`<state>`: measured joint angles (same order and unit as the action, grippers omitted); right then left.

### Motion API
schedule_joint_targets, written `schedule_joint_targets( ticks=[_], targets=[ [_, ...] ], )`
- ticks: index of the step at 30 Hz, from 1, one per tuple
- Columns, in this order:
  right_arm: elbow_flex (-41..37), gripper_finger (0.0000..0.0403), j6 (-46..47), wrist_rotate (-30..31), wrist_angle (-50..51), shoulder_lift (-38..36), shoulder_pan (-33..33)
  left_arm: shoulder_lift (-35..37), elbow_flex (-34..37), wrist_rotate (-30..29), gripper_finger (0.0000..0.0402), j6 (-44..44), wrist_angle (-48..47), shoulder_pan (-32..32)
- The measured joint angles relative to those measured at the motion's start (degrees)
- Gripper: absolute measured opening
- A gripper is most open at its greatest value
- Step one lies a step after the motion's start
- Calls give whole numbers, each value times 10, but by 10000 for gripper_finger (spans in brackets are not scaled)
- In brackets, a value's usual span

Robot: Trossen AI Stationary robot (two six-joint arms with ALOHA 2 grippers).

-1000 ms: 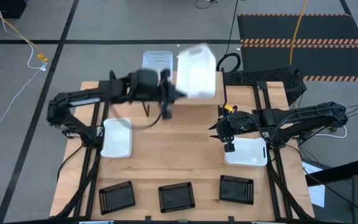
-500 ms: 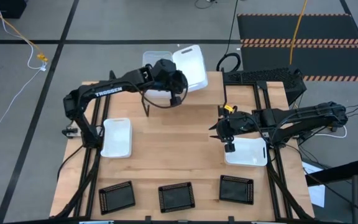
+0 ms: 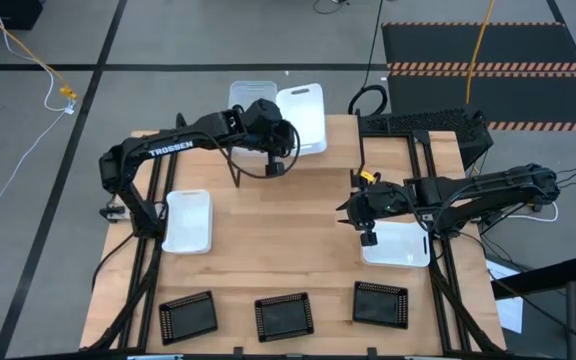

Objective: Stack baskets on shelf by color
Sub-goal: Put the middle white bin on the shelf

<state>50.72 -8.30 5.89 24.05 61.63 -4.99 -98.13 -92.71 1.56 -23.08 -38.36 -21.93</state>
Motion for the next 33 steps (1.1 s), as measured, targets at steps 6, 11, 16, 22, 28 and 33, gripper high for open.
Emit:
schedule_joint_targets(
  ticks=[6, 11, 16, 22, 28, 33],
  targets=[
    [0, 134, 1, 0, 0, 0, 0, 0, 0, -1, 36, -2, -21, 0],
    [0, 134, 1, -1, -2, 0, 0, -6, 4, -5, 50, 32, -23, -2],
    [0, 134, 1, -1, -8, 0, 0, -4, 4, -3, 50, 42, -18, -1],
    [0, 134, 0, -1, -11, 0, 0, -4, 4, -3, 51, 55, 6, 0],
    [0, 134, 1, -1, -11, 0, 0, -4, 4, -21, 51, 54, 21, 0],
    [0, 134, 1, -1, -10, 0, 0, 5, 4, -45, 65, 49, 11, 0]
  ],
)
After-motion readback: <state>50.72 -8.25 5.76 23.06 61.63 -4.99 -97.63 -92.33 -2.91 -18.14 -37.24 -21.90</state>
